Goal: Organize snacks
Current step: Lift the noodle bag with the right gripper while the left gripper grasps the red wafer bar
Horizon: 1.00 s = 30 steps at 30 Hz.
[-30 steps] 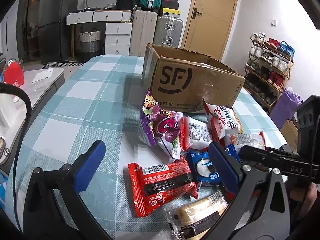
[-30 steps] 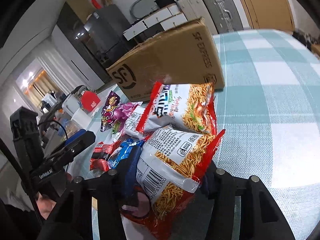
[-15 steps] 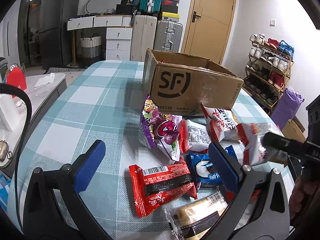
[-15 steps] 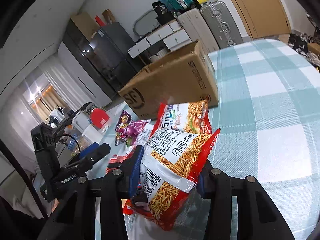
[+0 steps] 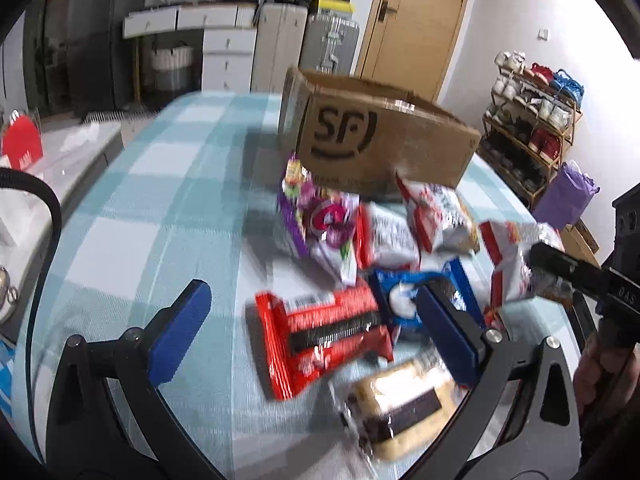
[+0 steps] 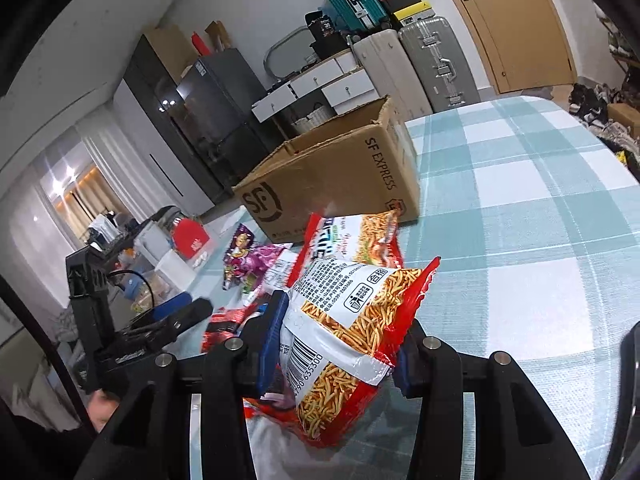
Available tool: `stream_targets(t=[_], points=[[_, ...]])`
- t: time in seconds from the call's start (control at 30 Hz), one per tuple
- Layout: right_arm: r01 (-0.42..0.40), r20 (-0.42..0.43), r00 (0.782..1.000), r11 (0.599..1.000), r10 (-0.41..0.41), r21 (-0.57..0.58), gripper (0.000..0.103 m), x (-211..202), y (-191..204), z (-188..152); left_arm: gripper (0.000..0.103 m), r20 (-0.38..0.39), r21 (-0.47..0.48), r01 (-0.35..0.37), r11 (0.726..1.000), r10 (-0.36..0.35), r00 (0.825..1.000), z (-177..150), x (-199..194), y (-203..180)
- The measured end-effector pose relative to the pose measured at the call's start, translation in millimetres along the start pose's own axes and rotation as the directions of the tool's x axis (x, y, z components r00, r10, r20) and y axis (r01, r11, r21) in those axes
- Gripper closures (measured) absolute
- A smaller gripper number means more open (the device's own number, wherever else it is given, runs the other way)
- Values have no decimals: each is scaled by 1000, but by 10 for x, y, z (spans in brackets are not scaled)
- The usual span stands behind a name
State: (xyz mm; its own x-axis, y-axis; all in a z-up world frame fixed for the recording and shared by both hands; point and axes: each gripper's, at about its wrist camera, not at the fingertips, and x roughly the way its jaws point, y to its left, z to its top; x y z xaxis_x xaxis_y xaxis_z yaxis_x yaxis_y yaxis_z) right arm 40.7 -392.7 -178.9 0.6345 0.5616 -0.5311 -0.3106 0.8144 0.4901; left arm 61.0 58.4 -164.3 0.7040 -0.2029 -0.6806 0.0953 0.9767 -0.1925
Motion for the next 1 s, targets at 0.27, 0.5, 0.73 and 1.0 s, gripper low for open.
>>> stream_targets(t=[0.27,0.5,0.73,1.0], points=[[19,8,1000,999,-19,-25,58,33,-27,-43,1,-118,-7,-22,1000,21,993,-67,154,16],[4,16,1000,1000,-4,19,58,26,-130,-49,1,-171,-14,-39,999,36,985,-41,303,-34],[26,5,1000,1000,-27,10,58,38,-106,-54,1,-192,-20,-89,996,84,978,-40,372,-11],[23,16,1000,999,-24,48,58,24,-164,-56,2,-204,3,-112,994,110,973,-7,409,79]])
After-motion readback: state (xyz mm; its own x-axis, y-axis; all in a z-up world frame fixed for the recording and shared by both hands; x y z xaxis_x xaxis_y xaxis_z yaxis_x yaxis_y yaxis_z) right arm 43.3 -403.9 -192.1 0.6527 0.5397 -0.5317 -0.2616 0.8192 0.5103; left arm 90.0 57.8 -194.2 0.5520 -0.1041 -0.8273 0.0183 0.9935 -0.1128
